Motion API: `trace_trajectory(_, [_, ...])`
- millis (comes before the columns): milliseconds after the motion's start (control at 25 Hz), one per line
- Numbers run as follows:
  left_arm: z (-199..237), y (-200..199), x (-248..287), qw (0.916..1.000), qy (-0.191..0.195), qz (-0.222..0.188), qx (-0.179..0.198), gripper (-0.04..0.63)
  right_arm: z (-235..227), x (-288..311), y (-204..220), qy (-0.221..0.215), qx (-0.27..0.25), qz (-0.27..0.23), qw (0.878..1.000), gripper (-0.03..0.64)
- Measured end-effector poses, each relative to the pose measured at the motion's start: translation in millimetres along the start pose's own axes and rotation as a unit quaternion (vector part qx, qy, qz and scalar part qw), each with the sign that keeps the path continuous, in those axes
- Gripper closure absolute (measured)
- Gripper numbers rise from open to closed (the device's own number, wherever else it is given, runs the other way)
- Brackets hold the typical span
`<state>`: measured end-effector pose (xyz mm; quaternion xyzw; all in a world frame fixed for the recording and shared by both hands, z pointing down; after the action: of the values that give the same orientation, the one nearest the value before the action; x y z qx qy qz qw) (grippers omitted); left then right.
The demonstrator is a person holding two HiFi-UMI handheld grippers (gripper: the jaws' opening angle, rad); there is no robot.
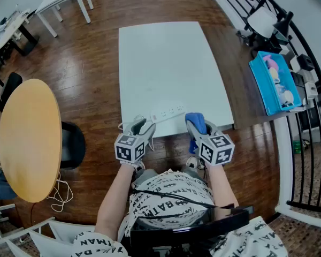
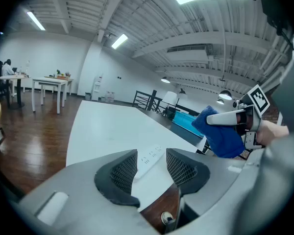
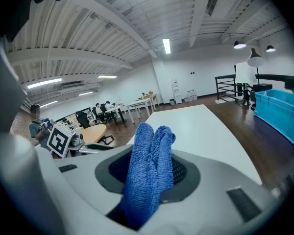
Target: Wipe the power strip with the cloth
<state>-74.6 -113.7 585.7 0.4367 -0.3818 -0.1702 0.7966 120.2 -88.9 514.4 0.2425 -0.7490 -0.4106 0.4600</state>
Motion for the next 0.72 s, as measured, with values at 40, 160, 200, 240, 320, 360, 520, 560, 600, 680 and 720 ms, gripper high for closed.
trace_trajectory(40, [0, 0, 2, 1.0, 0.002, 0.001, -0.002, 0.4, -1, 0, 0, 0.0, 0.0, 0.0, 1.0, 0.486])
trace_trajectory(160, [2, 3, 7, 0.9999, 0.003, 0.009, 0.005, 0.4, -4, 2, 0, 0.001, 0.002, 0.001, 1.0, 0.486])
trace_trajectory(200, [4, 6, 10, 0.9997, 0.001, 0.017, 0.016, 0.4, -4, 2, 0, 0.002, 0.004, 0.002, 1.0, 0.486])
trace_trajectory(240, [6, 9, 13, 0.9991, -0.002, 0.028, 0.031, 0.397, -4, 3, 0, 0.002, 0.005, 0.002, 1.0, 0.486])
trace_trajectory(320, [10, 19, 24, 0.996, -0.006, 0.059, 0.066, 0.32, -5, 3, 1, 0.004, 0.009, 0.002, 1.0, 0.486])
trace_trajectory(360, [11, 25, 30, 0.9937, -0.005, 0.078, 0.081, 0.281, -6, 3, 2, 0.005, 0.011, 0.003, 1.0, 0.486])
trace_trajectory(520, [16, 41, 51, 0.9843, 0.004, 0.125, 0.124, 0.23, -9, 5, 3, 0.011, 0.016, 0.006, 1.0, 0.486])
trace_trajectory(560, [18, 43, 56, 0.982, 0.003, 0.133, 0.134, 0.218, -11, 5, 4, 0.013, 0.017, 0.007, 1.0, 0.486])
trace_trajectory(600, [21, 45, 61, 0.9798, 0.001, 0.139, 0.144, 0.21, -11, 6, 4, 0.015, 0.019, 0.008, 1.0, 0.486])
trace_trajectory(680, [27, 46, 70, 0.9756, -0.001, 0.142, 0.167, 0.21, -13, 6, 6, 0.019, 0.021, 0.01, 1.0, 0.486])
trace_trajectory(720, [29, 46, 74, 0.9732, 0.0, 0.142, 0.181, 0.21, -15, 6, 7, 0.021, 0.023, 0.011, 0.999, 0.486])
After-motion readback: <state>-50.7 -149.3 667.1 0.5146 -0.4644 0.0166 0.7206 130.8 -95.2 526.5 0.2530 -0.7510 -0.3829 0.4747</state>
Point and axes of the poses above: the fingertips, and each gripper's own axes: x forward along the fingers, z to its left, y out of its underside, the point moved 3 cm from there along -x, backward along the fingers, and after that the axes turned 1 degree about z, right-handed, at the moved point
